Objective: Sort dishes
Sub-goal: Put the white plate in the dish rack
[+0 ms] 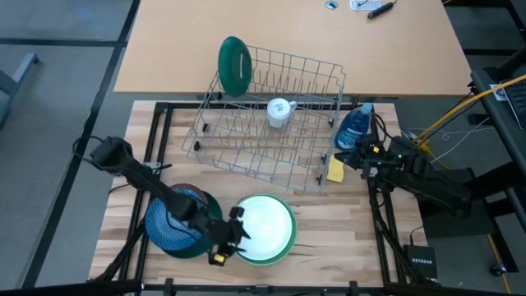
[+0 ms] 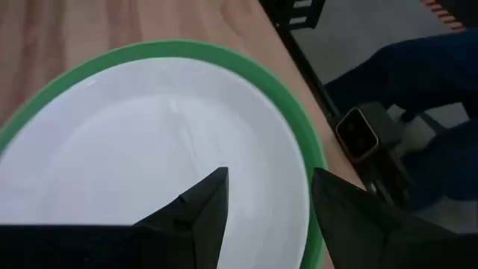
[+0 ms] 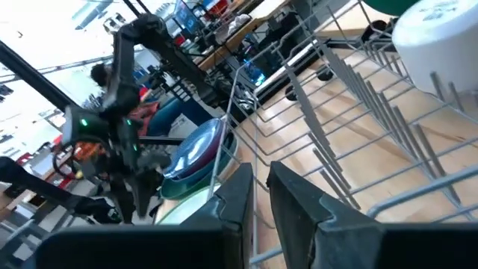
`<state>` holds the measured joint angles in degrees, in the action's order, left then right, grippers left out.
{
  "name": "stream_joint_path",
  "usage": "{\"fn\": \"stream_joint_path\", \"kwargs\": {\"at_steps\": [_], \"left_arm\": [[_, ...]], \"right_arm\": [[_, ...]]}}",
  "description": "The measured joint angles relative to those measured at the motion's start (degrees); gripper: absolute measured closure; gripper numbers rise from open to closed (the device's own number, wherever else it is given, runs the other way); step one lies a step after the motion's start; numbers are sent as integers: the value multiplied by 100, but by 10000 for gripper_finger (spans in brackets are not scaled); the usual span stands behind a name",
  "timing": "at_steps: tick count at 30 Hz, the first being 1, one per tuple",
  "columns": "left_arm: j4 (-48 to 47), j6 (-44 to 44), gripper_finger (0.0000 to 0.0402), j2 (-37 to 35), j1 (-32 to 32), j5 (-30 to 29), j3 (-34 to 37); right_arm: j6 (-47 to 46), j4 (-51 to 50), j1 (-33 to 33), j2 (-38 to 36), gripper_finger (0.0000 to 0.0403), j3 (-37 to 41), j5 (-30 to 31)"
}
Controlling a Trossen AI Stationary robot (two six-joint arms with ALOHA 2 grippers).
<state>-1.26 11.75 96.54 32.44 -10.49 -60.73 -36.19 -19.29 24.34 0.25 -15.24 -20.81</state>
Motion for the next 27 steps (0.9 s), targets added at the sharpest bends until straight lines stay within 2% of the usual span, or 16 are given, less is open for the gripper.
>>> {"fn": "stream_joint_path", "kwargs": {"at_steps": [5, 13, 21, 27], "left_arm": [[832, 320, 221, 410, 19, -28, -1], [1250, 312, 221, 569, 9, -207, 0], [1342, 276, 221, 572, 9, -304, 0], [1344, 5, 221, 572, -6, -497, 0]], "right_arm": [[-24, 654, 0, 0, 350, -3, -184], [-21, 2145, 0, 0, 350, -20, -565], [-20, 2674, 0, 1, 350, -27, -575], [285, 2706, 0, 304, 350, -808, -463]]}}
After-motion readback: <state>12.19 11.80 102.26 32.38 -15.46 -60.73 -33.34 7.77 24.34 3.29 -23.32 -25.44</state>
